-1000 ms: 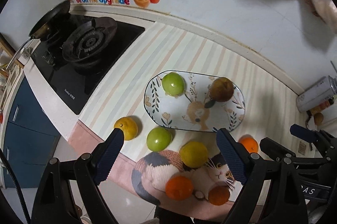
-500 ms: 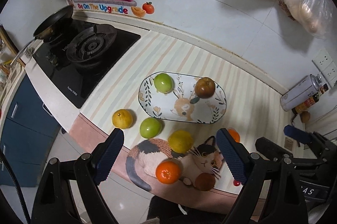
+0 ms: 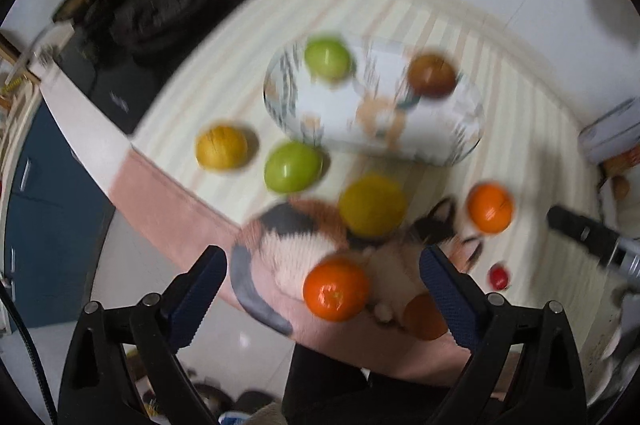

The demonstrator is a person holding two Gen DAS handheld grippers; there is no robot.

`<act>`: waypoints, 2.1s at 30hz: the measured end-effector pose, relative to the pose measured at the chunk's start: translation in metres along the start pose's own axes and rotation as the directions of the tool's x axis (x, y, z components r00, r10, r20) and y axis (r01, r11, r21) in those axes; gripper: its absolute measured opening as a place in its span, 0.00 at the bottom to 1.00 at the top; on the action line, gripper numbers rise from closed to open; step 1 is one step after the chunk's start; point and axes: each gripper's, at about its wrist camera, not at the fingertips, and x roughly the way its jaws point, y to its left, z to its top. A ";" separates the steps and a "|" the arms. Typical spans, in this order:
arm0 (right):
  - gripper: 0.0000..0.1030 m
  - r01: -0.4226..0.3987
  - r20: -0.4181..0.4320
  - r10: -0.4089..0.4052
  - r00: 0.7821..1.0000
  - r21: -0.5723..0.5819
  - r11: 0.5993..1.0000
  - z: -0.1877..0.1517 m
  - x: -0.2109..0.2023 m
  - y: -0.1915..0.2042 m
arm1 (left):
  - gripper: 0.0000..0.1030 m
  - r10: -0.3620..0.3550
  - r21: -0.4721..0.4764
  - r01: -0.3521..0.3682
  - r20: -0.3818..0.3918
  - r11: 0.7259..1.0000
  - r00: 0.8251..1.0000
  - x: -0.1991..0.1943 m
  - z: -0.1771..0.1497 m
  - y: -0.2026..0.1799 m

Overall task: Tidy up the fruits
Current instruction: 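Move both tools back toward the fruit on the cat mat, then grasp an orange with the left tool while the right tool grasps another orange, then carry both oranges onto the plate beside the green apple and release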

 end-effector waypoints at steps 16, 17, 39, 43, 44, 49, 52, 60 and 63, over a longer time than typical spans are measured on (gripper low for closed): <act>0.86 0.040 -0.100 -0.036 0.994 0.029 0.999 0.023 0.088 -0.022 | 0.87 -0.043 -0.029 0.037 -0.226 0.999 0.973 0.098 -0.033 0.003; 0.83 0.040 -0.104 -0.037 0.994 0.025 0.999 0.024 0.090 -0.020 | 0.83 -0.045 -0.025 0.040 -0.229 0.999 0.972 0.099 -0.034 0.002; 0.65 0.001 -0.189 -0.011 0.982 -0.054 0.999 -0.005 0.098 -0.004 | 0.67 -0.088 -0.028 0.083 -0.260 0.996 0.962 0.118 -0.060 0.007; 0.65 0.010 -0.187 -0.022 0.982 -0.067 0.998 -0.008 0.099 -0.004 | 0.67 -0.088 -0.022 0.086 -0.257 0.996 0.962 0.119 -0.054 -0.001; 0.65 0.011 -0.188 -0.024 0.982 -0.069 0.998 -0.008 0.100 -0.002 | 0.67 -0.089 -0.019 0.087 -0.258 0.996 0.962 0.120 -0.054 -0.001; 0.65 0.025 -0.193 -0.042 0.980 -0.092 0.995 -0.006 0.104 0.009 | 0.61 -0.067 0.004 0.070 -0.245 0.998 0.967 0.117 -0.053 -0.007; 0.65 0.037 -0.188 -0.058 0.980 -0.112 0.993 -0.007 0.104 0.016 | 0.61 -0.068 0.005 0.072 -0.237 0.997 0.969 0.115 -0.054 -0.006; 0.64 -0.033 -0.146 0.018 0.989 -0.100 0.994 0.001 0.076 0.037 | 0.61 -0.156 0.011 0.159 -0.144 0.987 0.977 0.058 -0.027 0.001; 0.64 -0.084 -0.104 0.072 0.992 -0.117 0.990 0.017 0.057 0.059 | 0.61 -0.188 0.015 0.190 -0.085 0.982 0.978 0.032 0.000 0.008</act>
